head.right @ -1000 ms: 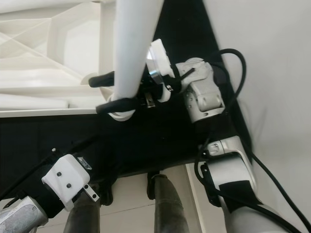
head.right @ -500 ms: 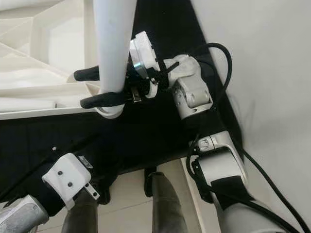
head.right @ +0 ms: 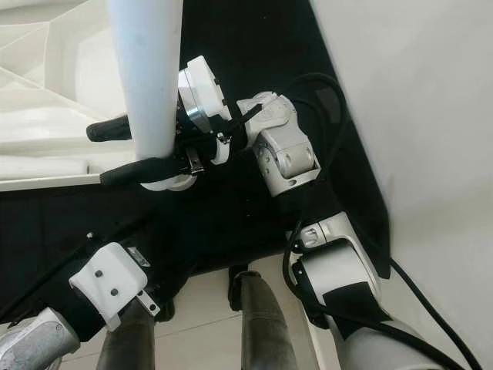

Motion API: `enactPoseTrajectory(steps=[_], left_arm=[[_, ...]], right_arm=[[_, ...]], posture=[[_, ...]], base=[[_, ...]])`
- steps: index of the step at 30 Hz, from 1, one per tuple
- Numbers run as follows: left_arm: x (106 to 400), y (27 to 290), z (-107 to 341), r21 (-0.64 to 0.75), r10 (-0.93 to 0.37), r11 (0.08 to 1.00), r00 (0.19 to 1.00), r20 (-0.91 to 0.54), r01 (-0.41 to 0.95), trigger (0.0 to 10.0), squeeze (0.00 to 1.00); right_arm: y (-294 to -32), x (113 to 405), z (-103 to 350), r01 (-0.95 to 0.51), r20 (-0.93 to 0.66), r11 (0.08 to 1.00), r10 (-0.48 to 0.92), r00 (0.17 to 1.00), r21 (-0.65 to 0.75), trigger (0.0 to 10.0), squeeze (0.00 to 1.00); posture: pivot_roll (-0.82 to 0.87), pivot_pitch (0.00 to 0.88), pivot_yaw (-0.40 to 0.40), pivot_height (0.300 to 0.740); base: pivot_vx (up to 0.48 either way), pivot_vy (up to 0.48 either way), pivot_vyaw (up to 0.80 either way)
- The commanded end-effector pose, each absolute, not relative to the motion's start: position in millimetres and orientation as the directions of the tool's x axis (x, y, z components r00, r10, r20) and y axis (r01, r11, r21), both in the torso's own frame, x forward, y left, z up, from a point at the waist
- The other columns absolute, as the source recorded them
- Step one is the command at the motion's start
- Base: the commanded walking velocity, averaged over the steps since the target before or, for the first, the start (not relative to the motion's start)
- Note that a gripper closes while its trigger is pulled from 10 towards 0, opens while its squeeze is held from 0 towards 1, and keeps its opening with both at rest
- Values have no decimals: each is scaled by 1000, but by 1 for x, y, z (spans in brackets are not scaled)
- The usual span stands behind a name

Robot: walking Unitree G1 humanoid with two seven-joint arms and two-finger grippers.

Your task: Building children table

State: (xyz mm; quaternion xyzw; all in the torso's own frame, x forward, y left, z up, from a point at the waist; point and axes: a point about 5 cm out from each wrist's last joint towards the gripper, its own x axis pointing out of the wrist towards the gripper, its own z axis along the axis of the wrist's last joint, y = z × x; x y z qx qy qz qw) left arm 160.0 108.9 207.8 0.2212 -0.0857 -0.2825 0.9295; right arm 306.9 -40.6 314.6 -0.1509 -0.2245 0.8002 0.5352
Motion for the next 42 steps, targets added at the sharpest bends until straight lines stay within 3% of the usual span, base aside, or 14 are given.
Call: enactPoseTrajectory(steps=[1,8,16,21,31,42], left_arm=[[159,109,202,445,-565,739,825,-1,506,10000,0],[158,108,201,442,-564,740,825,-3,507,10000,0],[157,107,200,441,-565,738,825,-7,510,10000,0],[155,105,199,437,-569,737,822,-10,515,10000,0],[153,104,199,434,-574,735,819,-9,520,10000,0],[150,103,199,427,-572,739,820,-8,520,10000,0]], right_arm=[[-40,302,300,-782,-49,-399,902,-430,-479,10000,0],[-46,304,292,-787,-86,-420,898,-431,-451,10000,0],[-44,315,288,-813,-86,-368,925,-370,-452,10000,0],[-39,325,286,-830,-96,-287,956,-276,-479,10000,0],[-44,321,280,-808,-157,-388,921,-356,-444,10000,0],[-51,326,280,-804,-229,-415,909,-347,-427,10000,0]], posture=[[128,551,-60,740],[123,557,-67,740],[126,563,-68,740],[124,568,-71,740],[124,565,-76,740],[123,569,-88,740]], base=[[0,0,0],[0,0,0],[0,0,0],[0,0,0],[0,0,0],[0,0,0]])
